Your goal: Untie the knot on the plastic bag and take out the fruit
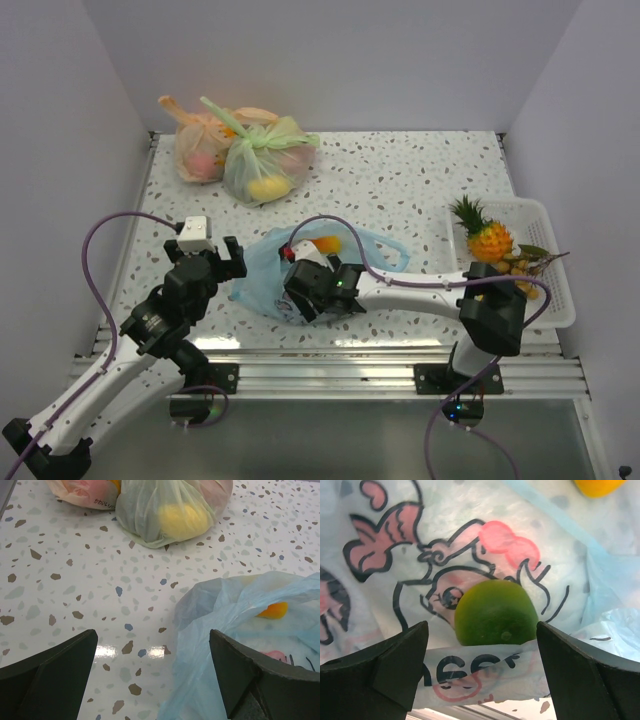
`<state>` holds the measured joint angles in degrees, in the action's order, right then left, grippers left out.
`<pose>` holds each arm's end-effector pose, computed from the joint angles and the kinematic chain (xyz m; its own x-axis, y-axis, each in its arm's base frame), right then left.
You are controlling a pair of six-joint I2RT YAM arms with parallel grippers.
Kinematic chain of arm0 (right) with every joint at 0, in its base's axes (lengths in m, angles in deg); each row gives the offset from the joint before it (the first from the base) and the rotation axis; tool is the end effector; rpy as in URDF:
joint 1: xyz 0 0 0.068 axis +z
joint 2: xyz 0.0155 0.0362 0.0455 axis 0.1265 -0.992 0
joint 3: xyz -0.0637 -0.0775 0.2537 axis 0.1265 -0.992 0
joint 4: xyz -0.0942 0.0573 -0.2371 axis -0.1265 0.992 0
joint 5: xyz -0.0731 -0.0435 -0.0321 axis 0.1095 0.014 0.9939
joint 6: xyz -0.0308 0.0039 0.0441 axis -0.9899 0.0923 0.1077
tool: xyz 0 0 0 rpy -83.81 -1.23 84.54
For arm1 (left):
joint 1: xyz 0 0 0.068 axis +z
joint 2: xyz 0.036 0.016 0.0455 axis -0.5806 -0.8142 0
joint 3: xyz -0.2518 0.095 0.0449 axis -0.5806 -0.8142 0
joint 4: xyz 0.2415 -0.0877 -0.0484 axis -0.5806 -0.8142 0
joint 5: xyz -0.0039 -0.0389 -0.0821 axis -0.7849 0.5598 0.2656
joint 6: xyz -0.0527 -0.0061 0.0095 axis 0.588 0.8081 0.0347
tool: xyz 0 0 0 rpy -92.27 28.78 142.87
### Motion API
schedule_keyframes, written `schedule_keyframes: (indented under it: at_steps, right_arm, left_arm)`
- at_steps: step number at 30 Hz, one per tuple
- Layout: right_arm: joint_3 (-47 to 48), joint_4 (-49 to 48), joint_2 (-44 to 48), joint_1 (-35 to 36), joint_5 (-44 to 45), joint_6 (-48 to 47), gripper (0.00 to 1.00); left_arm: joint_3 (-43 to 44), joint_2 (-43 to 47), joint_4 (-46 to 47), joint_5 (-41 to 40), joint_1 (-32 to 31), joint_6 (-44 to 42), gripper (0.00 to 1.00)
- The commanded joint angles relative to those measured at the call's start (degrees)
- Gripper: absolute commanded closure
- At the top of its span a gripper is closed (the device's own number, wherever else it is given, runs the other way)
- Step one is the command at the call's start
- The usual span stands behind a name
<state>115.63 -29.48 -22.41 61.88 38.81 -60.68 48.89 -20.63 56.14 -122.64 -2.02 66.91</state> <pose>0.1350 0.3101 0.2082 -0.6299 -0.5220 -0.5751 -0.5426 0.8256 -0.1551 0.1152 -0.0629 0.2848 -0.2926 -0.1751 -0.9401 -0.0368 0.9844 -0.1719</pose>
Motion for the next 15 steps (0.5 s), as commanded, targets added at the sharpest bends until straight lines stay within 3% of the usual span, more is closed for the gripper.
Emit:
schedule_keyframes:
  at_steps: [1,8,15]
  right_arm:
    - [-1.2,-0.1,4.1,-1.6,1.6,3.4,0.08]
    - [-4.5,-4.1,4.4,-6.9,-3.2,3.8,0.12]
    - [-3.7,-1.3,0.7,-7.0,-8.0,4.9,0.16]
  left_arm:
    - [-0.4,0.0,3.2,-0.1,0.3,-1.4,0.00]
    - [-0.2,0.3,3.1,-0.2,0.3,-1.4,0.00]
    - [-0.4,0.4,3.0,-0.3,0.3,-1.4,0.00]
